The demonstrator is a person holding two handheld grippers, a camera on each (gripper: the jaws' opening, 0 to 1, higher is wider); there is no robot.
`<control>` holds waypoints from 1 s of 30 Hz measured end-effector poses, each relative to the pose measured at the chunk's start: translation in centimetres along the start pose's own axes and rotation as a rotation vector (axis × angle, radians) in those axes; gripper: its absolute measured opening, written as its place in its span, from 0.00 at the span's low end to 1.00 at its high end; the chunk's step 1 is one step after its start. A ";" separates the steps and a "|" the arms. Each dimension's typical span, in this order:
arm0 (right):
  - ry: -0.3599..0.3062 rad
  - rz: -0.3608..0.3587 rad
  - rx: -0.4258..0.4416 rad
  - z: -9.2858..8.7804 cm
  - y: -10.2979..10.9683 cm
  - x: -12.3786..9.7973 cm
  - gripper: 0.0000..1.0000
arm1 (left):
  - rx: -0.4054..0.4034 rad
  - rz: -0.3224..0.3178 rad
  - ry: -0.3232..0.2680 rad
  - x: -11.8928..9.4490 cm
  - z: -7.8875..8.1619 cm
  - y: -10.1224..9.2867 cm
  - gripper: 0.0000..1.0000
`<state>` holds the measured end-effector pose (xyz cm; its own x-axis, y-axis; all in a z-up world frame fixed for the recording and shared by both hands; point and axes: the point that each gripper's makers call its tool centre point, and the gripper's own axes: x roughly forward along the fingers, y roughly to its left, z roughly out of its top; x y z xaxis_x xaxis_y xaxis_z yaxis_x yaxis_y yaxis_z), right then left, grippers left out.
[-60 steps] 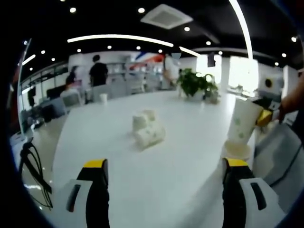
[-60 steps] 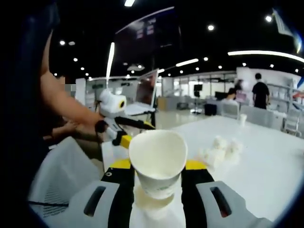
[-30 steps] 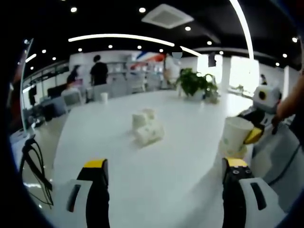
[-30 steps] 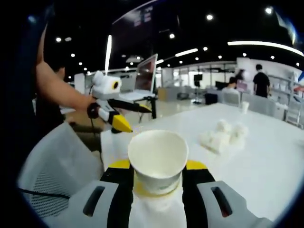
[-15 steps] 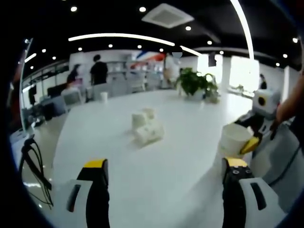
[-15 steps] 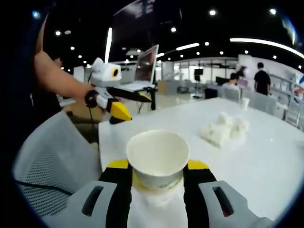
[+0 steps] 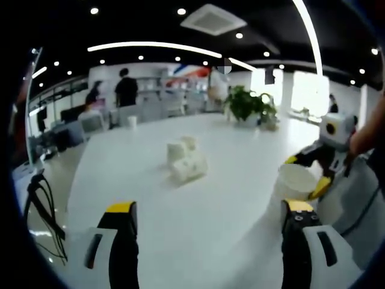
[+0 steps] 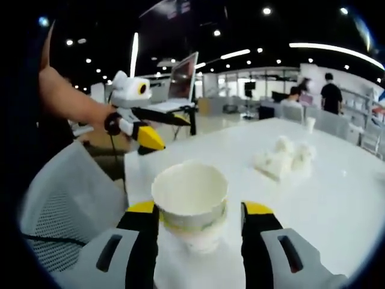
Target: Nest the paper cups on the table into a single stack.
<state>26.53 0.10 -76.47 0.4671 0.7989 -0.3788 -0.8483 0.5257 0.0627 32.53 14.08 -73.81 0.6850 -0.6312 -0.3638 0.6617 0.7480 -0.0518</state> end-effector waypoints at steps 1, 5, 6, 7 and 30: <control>-0.004 0.000 -0.001 0.2 -0.1 -0.1 0.57 | 0.001 0.000 -0.001 0.0 0.1 0.0 0.98; -0.009 0.008 0.000 1.1 -0.7 -0.9 0.70 | -0.001 0.001 -0.004 0.1 0.2 -0.1 0.98; -0.010 0.004 -0.001 1.4 -1.0 -1.1 0.72 | 0.000 0.000 -0.004 0.1 0.2 -0.1 0.98; -0.020 -0.001 0.000 2.0 -1.5 -1.5 0.72 | -0.001 0.000 -0.003 0.1 0.3 -0.2 0.98; -0.054 -0.136 -0.012 3.5 -11.7 -7.1 0.97 | 0.008 0.002 0.019 0.2 0.2 -0.2 0.98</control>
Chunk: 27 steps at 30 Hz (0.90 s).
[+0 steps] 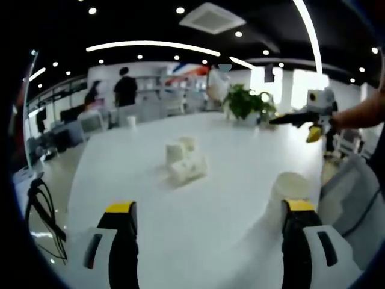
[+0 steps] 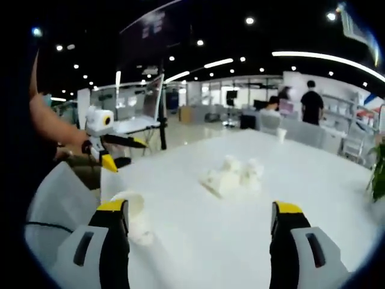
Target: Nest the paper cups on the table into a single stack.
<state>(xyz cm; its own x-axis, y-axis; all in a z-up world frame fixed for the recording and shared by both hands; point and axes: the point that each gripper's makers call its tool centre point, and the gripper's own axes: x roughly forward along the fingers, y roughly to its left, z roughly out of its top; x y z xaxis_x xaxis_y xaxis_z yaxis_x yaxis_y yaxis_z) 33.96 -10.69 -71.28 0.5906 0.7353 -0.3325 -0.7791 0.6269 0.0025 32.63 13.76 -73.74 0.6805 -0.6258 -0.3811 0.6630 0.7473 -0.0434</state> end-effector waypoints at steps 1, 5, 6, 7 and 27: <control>0.000 -0.005 0.002 -0.4 -0.3 -0.1 0.97 | -0.008 0.002 -0.003 -0.1 0.0 0.0 0.98; 0.007 -0.060 0.045 -2.5 -2.2 -1.0 0.98 | -0.041 0.023 -0.009 -0.4 -0.1 0.5 0.98; 0.010 -0.071 0.058 -3.1 -2.7 -1.3 0.98 | -0.041 0.026 -0.009 -0.4 -0.2 0.5 0.98; 0.009 -0.080 0.061 -3.2 -3.0 -1.5 0.99 | -0.037 0.028 -0.006 -0.4 -0.3 0.6 0.98; 0.002 -0.117 0.077 -4.3 -4.2 -2.8 1.00 | 0.007 0.011 0.025 0.2 -0.2 0.7 0.98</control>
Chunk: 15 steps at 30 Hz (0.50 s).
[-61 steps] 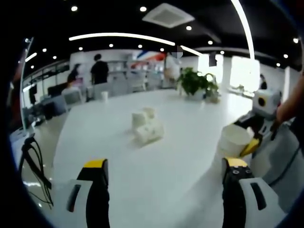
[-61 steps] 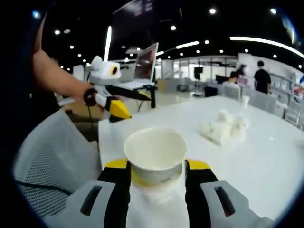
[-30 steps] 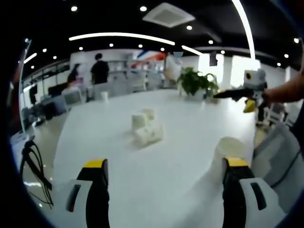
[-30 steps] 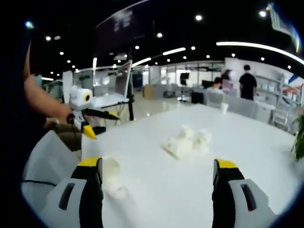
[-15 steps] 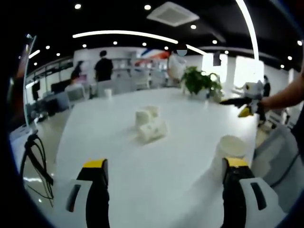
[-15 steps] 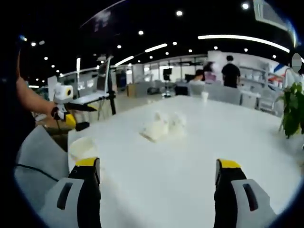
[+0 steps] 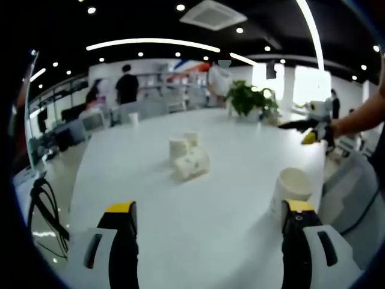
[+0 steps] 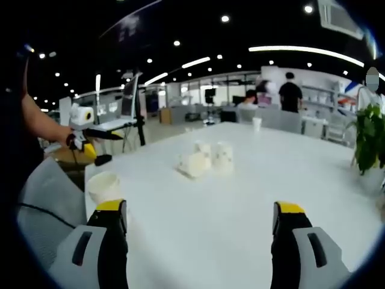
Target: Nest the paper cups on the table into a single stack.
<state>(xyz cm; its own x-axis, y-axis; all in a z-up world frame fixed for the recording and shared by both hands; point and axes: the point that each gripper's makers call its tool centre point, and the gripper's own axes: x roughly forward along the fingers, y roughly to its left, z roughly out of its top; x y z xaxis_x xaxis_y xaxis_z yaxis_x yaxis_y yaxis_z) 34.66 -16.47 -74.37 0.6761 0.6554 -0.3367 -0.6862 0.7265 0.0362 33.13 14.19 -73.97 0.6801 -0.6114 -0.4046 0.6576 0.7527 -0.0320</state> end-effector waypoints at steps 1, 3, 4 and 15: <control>0.001 0.002 -0.003 0.0 0.0 0.0 1.00 | 0.001 0.000 0.003 0.0 0.0 0.0 0.98; 0.002 0.006 0.008 0.1 0.0 0.0 1.00 | -0.058 -0.020 0.072 0.4 -0.8 -0.1 0.98; 0.003 0.006 0.007 0.1 0.0 0.0 1.00 | -0.067 -0.026 0.077 0.5 -0.8 -0.2 0.98; 0.005 0.001 0.037 -0.1 -0.2 0.5 1.00 | -0.002 -0.056 0.117 1.8 0.0 0.2 0.98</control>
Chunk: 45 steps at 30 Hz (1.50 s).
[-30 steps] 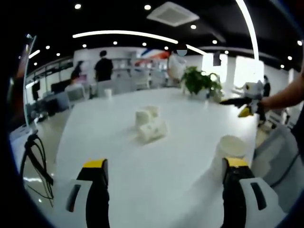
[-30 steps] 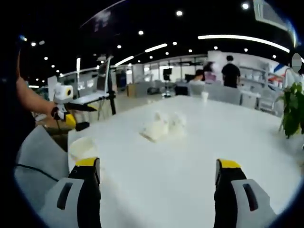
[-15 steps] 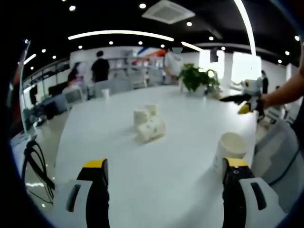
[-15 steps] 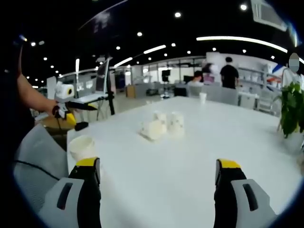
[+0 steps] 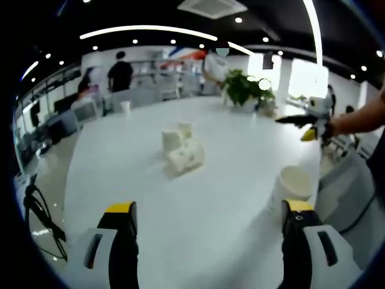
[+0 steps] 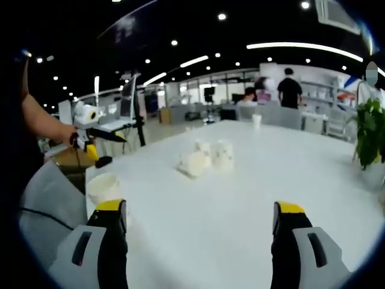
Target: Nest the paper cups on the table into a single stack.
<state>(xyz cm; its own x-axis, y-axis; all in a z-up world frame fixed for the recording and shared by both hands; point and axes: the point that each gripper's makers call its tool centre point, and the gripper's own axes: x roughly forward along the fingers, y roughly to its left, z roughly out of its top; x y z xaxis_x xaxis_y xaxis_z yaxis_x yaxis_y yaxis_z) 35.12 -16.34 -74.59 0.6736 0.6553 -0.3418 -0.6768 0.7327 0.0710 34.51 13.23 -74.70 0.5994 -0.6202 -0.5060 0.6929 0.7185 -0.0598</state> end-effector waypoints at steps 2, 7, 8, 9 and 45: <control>-0.004 0.000 0.002 0.0 -0.1 0.1 1.00 | 0.019 -0.008 0.004 0.3 0.3 0.2 0.98; -0.003 0.000 -0.006 0.0 -0.3 0.3 1.00 | 0.050 -0.021 0.015 0.9 1.3 0.6 0.98; 0.000 -0.003 -0.009 -0.1 -0.4 0.3 1.00 | 0.054 -0.026 0.016 1.2 1.6 0.7 0.98; 0.003 -0.005 -0.008 -0.1 -0.5 0.3 1.00 | 0.059 -0.028 0.016 1.3 1.7 0.7 0.98; 0.023 0.019 0.033 -1.3 -0.1 0.8 1.00 | 0.522 -0.245 0.248 10.2 8.5 1.1 0.96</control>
<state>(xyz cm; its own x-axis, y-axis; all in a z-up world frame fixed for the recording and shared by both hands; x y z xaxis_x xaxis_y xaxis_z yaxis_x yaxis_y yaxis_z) 35.35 -16.11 -76.11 0.6536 0.6647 -0.3618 -0.6788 0.7263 0.1081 44.82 5.02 -72.60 0.3314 -0.6109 -0.7190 0.9401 0.2780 0.1972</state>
